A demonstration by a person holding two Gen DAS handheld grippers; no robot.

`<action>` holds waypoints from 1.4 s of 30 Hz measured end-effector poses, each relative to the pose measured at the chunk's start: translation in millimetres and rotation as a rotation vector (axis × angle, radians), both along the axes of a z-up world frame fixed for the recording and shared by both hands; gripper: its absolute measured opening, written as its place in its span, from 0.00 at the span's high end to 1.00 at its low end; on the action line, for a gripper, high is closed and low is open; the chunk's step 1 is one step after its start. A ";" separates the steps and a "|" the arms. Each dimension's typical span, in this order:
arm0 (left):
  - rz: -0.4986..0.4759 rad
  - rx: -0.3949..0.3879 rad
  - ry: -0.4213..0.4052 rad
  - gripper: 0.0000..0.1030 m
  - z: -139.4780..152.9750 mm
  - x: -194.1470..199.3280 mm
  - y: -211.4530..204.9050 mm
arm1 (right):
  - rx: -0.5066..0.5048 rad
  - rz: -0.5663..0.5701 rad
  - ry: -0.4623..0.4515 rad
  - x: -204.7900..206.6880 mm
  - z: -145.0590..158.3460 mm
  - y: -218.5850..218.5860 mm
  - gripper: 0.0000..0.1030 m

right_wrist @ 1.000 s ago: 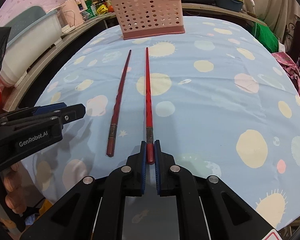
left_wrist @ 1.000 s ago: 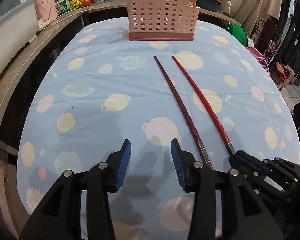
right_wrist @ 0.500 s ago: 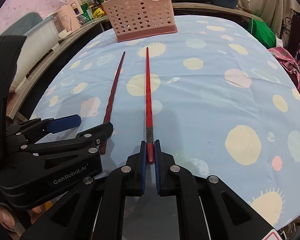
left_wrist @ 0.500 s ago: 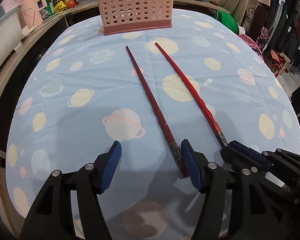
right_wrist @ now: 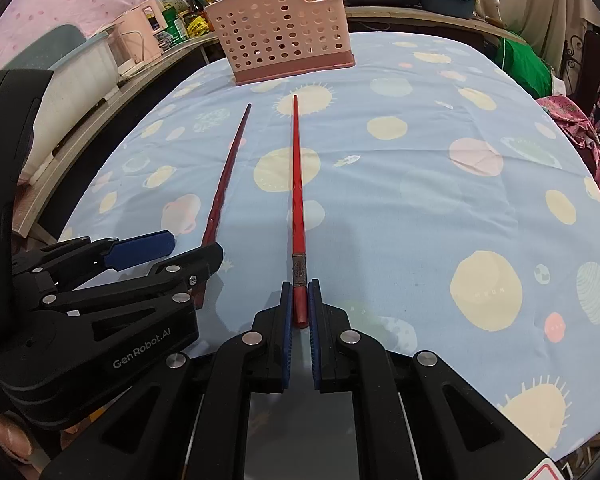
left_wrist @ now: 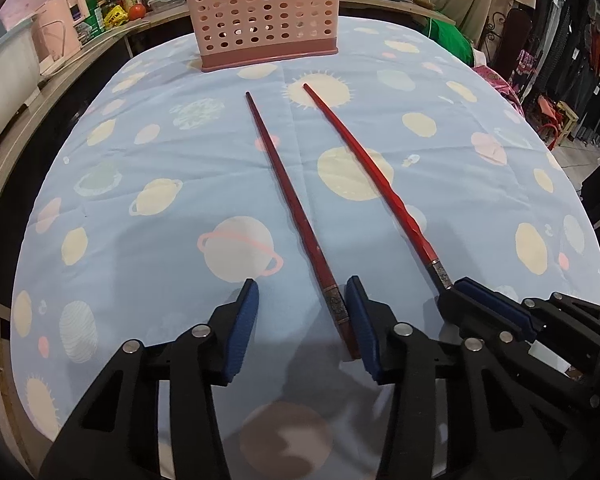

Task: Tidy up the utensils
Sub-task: 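Grasp the red chopstick with the right tool while the left tool grasps the dark-red chopstick, then lift both chopsticks up and carry them over the pink basket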

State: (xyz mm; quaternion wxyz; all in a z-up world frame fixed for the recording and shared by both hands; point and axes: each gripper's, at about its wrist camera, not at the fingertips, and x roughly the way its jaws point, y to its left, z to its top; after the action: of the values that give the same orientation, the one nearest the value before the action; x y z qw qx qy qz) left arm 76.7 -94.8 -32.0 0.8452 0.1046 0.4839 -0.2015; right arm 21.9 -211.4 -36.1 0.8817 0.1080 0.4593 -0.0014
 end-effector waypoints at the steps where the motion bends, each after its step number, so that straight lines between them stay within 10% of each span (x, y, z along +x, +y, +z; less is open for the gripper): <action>1: -0.004 0.000 0.000 0.67 0.4 -0.7 0.1 | -0.001 0.001 0.000 0.1 0.0 -0.1 0.93; 5: -0.016 -0.006 0.006 0.88 1.4 -2.1 0.5 | -0.002 0.001 0.001 0.2 0.0 -0.5 0.93; 27: 0.018 -0.111 -0.016 0.93 54.2 -0.8 28.1 | 0.012 0.015 -0.064 -0.3 38.3 2.0 0.93; 30: 0.021 -0.109 -0.023 0.93 55.8 0.1 29.5 | 0.001 0.008 -0.044 -0.8 28.6 3.2 0.70; 34: 0.025 -0.103 -0.003 0.93 48.6 0.9 29.8 | -0.015 0.014 -0.015 3.4 15.6 7.3 0.69; 42: 0.021 -0.094 0.012 0.93 42.6 -1.4 28.5 | -0.055 0.010 0.005 7.1 1.9 7.0 0.93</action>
State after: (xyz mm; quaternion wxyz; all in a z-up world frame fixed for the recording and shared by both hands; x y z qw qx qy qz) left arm 75.3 -66.4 10.7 0.8482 0.0584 0.4802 -0.2159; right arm 29.0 -204.4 -34.3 0.8832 0.0814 0.4617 -0.0097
